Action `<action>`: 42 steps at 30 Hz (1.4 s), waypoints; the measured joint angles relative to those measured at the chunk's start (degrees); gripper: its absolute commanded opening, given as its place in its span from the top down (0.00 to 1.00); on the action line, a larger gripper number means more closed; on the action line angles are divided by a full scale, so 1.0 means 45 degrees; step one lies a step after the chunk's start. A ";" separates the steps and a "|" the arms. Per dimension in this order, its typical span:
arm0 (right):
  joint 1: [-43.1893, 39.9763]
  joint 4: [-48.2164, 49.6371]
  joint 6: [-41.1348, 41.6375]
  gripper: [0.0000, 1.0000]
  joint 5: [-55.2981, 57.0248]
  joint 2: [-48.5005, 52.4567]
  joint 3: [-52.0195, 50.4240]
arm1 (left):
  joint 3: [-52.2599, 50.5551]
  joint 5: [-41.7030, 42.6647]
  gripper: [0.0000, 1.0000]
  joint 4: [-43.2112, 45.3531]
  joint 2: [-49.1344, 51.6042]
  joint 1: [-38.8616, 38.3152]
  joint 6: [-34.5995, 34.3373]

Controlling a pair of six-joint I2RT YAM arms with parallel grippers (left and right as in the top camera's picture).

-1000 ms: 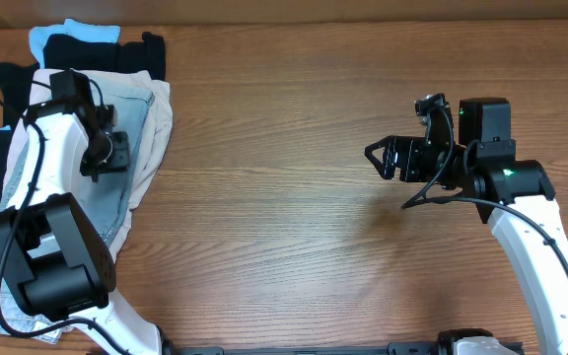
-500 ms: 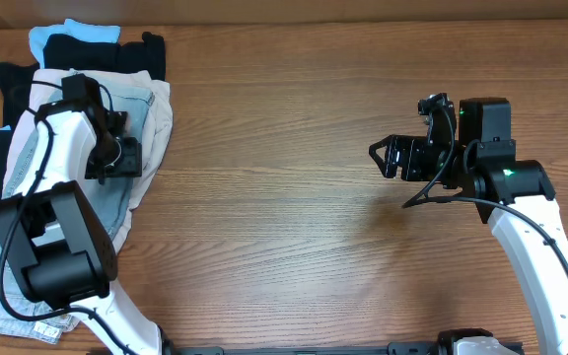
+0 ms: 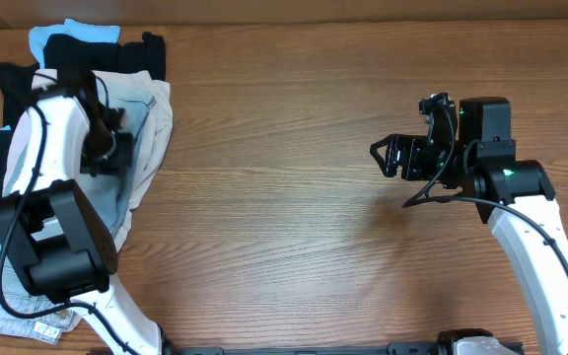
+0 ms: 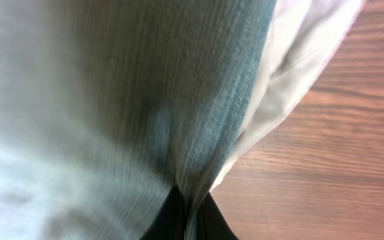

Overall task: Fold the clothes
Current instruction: 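Pull the denim shorts off the stack with the left gripper onto the table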

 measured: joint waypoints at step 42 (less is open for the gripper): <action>-0.8796 -0.4250 0.0617 0.08 0.1491 -0.3060 0.5061 | 0.9787 0.4396 0.00 -0.0243 0.5391 -1.3682 -0.1302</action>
